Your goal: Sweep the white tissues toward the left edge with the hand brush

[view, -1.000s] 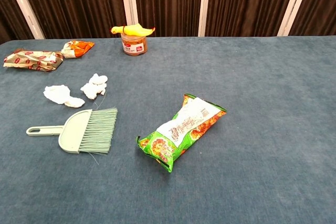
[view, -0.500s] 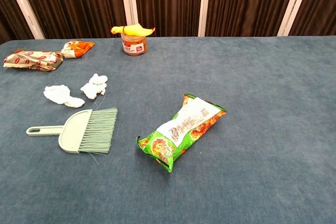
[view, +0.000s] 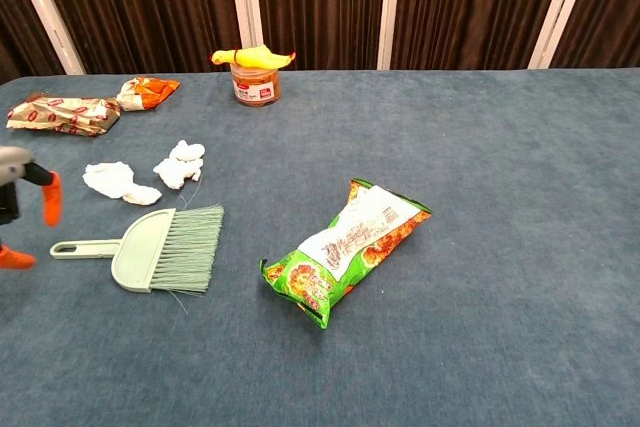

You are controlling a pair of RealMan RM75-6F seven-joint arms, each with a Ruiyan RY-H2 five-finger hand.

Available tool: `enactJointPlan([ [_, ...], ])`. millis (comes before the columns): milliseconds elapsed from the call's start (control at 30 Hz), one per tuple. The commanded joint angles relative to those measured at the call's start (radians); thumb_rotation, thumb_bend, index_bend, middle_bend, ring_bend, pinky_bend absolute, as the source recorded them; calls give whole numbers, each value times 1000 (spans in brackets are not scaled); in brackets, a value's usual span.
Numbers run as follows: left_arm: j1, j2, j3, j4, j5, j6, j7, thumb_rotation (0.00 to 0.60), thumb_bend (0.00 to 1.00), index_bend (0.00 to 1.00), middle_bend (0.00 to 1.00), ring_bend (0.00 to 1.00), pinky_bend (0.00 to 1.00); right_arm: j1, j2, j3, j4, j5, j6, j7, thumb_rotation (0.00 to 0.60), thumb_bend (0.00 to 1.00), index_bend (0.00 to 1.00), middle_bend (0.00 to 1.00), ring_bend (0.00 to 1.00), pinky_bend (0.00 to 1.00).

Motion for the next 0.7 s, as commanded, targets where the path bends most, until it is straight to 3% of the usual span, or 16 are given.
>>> enactJointPlan([
  [33,-32,-47,-8,28,-42,7,32,600,350,455,1000,1000,968,0,1,1,-2,1,0,2,600,344,0,0,0,0],
  [267,-68,-96,-13,75,-103,22,58,600,412,421,1000,1000,968,0,3,0,-6,-1,0,4,600,343,0,0,0,0],
  [700,-107,-141,-1,127,-177,18,51,600,415,415,1000,1000,968,-1,1,-4,-3,-3,0,9,600,344,0,0,0,0],
])
